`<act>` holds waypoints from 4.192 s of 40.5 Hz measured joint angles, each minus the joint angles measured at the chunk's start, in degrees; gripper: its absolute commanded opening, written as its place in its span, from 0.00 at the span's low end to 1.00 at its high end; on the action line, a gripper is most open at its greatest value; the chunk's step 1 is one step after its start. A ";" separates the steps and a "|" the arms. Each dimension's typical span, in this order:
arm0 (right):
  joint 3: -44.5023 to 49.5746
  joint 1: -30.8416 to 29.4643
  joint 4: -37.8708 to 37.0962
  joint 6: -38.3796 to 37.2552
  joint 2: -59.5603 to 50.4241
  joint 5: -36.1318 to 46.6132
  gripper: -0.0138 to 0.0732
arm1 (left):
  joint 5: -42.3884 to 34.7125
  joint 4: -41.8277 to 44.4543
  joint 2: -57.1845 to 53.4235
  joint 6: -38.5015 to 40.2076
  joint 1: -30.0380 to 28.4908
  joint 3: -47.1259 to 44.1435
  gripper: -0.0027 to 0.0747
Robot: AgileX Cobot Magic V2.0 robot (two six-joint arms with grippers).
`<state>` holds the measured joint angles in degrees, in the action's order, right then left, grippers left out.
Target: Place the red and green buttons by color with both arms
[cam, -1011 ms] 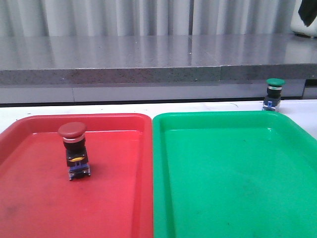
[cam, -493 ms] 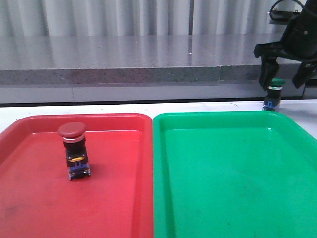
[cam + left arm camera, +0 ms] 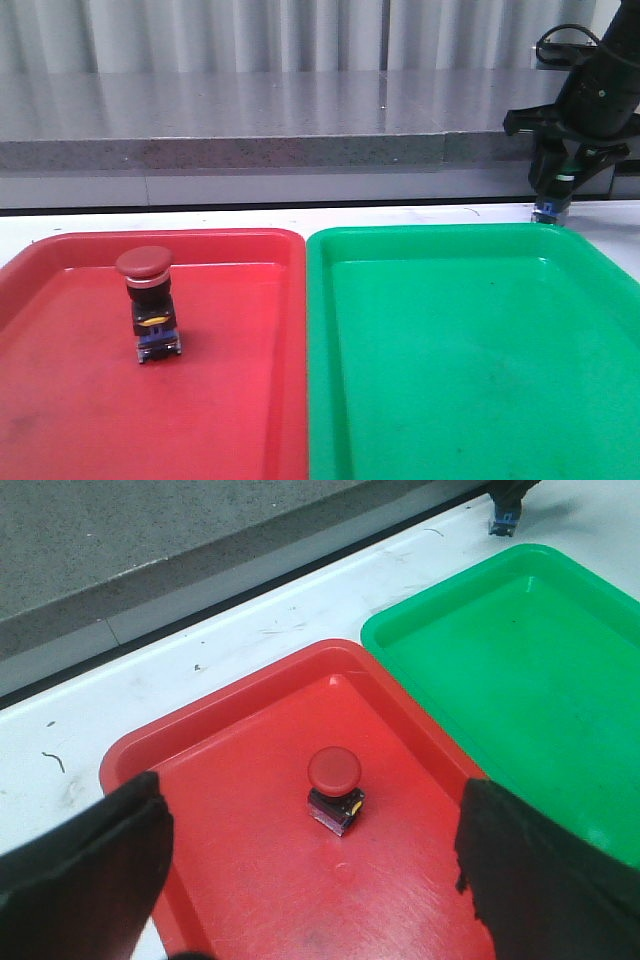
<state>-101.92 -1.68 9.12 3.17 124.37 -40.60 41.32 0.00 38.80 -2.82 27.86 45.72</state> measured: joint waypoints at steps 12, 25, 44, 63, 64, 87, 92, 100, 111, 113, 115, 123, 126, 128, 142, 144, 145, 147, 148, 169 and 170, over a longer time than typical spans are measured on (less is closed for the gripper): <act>0.00 0.11 0.00 2.04 -7.79 -2.39 0.43 | 0.00 0.00 0.00 0.00 0.00 0.00 0.76; 5.49 5.83 0.00 6.14 -20.96 -9.89 0.43 | 0.00 0.00 0.00 0.00 0.00 0.00 0.76; 39.98 19.99 0.00 6.41 -42.12 1.80 0.43 | 0.00 0.00 0.00 0.00 0.00 -0.09 0.76; 49.32 22.59 0.10 6.41 -36.11 13.13 0.43 | 0.00 0.00 0.00 0.00 0.00 -0.09 0.76; 49.32 22.59 0.10 6.41 -35.78 13.42 0.43 | 0.00 0.00 0.00 0.00 0.00 -0.09 0.76; 49.32 22.59 0.31 6.41 -32.66 15.18 0.79 | 0.00 0.00 0.00 0.00 0.00 -0.09 0.76; 48.95 22.59 0.31 6.41 -32.66 14.87 0.78 | 0.00 0.00 0.00 0.00 0.00 -0.09 0.76; 46.42 22.59 0.31 6.41 -35.24 10.61 0.78 | 0.00 0.00 0.00 0.00 0.00 -0.09 0.76; 45.90 22.59 0.31 6.41 -48.26 2.99 0.78 | 0.00 0.00 0.00 0.00 0.00 -0.09 0.76; 45.90 22.59 0.31 6.41 -51.14 1.09 0.78 | 0.00 0.00 0.00 0.00 0.00 -0.09 0.76; 45.90 22.59 0.31 6.41 -54.37 -0.75 0.78 | 0.00 0.00 0.00 0.00 0.00 -0.09 0.76; 47.62 22.59 0.31 5.77 -65.20 -5.40 0.78 | 0.00 0.00 0.00 0.00 0.00 -0.09 0.76; 49.17 22.59 -0.10 4.37 -69.61 -6.49 0.78 | 0.00 0.00 0.00 0.00 0.00 -0.09 0.76; 50.23 22.59 -0.37 3.17 -72.36 -7.63 0.78 | 0.00 0.00 0.00 0.00 0.00 -0.09 0.76; 54.86 22.59 -2.10 1.55 -87.91 -15.79 0.78 | 0.00 0.00 0.00 -0.02 0.00 -0.09 0.76; 54.90 22.59 -2.32 1.55 -89.23 -16.46 0.78 | 0.00 0.00 0.00 -0.02 0.00 -0.09 0.76; 54.90 22.59 -2.35 1.55 -89.62 -16.66 0.78 | 0.00 0.00 0.00 -0.02 0.00 -0.09 0.76; 54.90 22.59 -2.57 1.55 -90.24 -17.04 0.78 | 0.00 0.00 0.00 -0.02 0.00 -0.09 0.76; 54.90 22.59 -2.57 1.55 -90.52 -17.16 0.78 | 0.00 0.00 0.00 -0.02 0.00 -0.09 0.76; 54.99 22.59 -2.70 1.55 -90.84 -17.76 0.57 | 0.00 0.00 0.00 -0.02 0.00 -0.09 0.76; 54.99 22.59 -2.70 1.55 -90.84 -17.76 0.51 | 0.00 0.00 0.00 -0.02 0.00 -0.09 0.76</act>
<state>-46.93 20.90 6.41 4.71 33.53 -58.36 41.32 0.00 38.80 -2.84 27.86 45.64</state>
